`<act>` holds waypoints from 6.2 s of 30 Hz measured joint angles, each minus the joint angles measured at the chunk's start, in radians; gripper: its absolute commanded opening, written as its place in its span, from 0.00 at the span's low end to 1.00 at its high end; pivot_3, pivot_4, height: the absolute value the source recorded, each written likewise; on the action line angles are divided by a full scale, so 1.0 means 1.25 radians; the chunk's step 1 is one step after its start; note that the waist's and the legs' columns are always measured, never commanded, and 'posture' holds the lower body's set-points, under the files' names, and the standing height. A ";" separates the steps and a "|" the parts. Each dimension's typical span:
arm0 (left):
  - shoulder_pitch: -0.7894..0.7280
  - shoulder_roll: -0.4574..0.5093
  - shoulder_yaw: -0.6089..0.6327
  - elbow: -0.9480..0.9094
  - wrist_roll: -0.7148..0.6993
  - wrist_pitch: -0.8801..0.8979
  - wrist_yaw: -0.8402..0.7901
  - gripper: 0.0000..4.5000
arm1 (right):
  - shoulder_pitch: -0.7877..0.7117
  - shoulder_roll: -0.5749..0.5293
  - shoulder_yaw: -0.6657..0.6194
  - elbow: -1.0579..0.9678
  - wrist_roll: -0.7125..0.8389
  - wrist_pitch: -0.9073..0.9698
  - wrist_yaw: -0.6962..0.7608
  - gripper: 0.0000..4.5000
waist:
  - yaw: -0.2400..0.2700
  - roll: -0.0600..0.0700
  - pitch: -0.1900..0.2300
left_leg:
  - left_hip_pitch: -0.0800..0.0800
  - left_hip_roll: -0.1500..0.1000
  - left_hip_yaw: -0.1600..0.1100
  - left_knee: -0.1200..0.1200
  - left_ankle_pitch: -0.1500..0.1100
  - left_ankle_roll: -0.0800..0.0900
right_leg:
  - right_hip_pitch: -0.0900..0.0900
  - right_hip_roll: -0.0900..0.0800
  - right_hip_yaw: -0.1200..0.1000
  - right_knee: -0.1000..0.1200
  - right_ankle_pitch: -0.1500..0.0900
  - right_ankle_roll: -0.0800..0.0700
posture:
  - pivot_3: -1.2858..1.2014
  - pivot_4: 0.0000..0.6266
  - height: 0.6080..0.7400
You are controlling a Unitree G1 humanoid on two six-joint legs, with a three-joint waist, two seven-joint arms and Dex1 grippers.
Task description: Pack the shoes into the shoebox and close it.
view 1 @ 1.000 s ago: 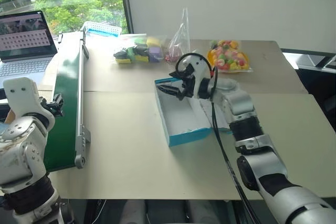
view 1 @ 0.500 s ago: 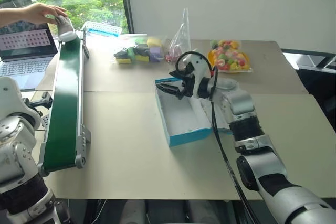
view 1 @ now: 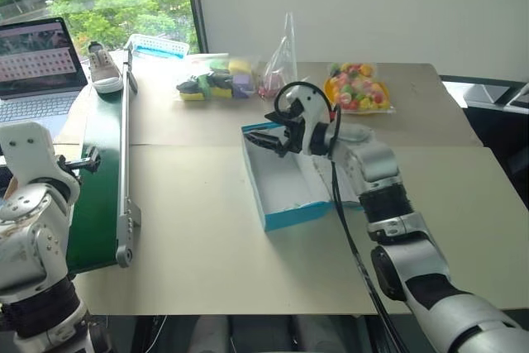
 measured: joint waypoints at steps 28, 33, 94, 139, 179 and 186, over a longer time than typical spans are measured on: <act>-0.166 -0.046 -0.081 0.253 0.045 -0.122 0.077 0.99 | 0.088 -0.130 0.068 -0.145 -0.012 0.031 0.127 1.00 | 0.006 -0.001 0.000 | -0.001 0.000 -0.001 0.001 0.000 0.000 | 0.000 0.000 -0.001 0.000 0.000 0.000 | 0.52 0.24 1.00; -0.197 -0.038 -0.109 0.315 0.045 -0.184 0.060 0.99 | 0.094 -0.136 0.067 -0.169 -0.012 0.039 0.118 1.00 | 0.006 -0.001 0.000 | -0.001 0.000 -0.001 0.001 0.000 0.000 | 0.000 0.000 -0.001 0.000 0.000 0.000 | 0.52 0.24 1.00; -0.446 -0.425 -0.398 0.228 -0.236 -0.218 -0.042 0.01 | -0.108 -0.026 -0.418 -0.125 0.424 0.460 -0.367 1.00 | 0.005 0.000 0.000 | -0.003 -0.001 -0.001 0.002 0.001 0.000 | 0.000 0.000 -0.003 -0.002 0.000 0.000 | 0.52 0.24 1.00; -0.297 0.114 -0.478 0.117 -0.224 -0.130 -0.397 0.65 | -0.080 -0.133 -0.046 -0.119 0.258 0.560 -0.310 0.09 | 0.006 0.003 0.002 | -0.004 -0.001 -0.001 -0.002 0.001 -0.001 | -0.001 0.000 -0.003 -0.005 0.000 0.000 | 0.52 0.24 1.00; -0.240 0.149 -0.514 0.058 -0.206 -0.176 -0.515 0.66 | -0.233 -0.106 0.121 -0.030 -0.154 0.318 -0.123 0.99 | -0.013 0.001 0.001 | -0.007 0.000 -0.001 -0.001 0.001 -0.001 | -0.009 0.000 -0.002 0.003 0.000 0.000 | 0.52 0.24 1.00; -0.242 0.165 -0.459 0.082 -0.178 -0.140 -0.433 0.66 | -0.200 -0.129 -0.037 -0.170 0.028 0.404 -0.009 0.99 | -0.011 0.001 0.001 | -0.008 0.000 -0.001 -0.001 0.001 0.000 | -0.010 0.000 -0.002 0.003 0.000 0.000 | 0.52 0.24 1.00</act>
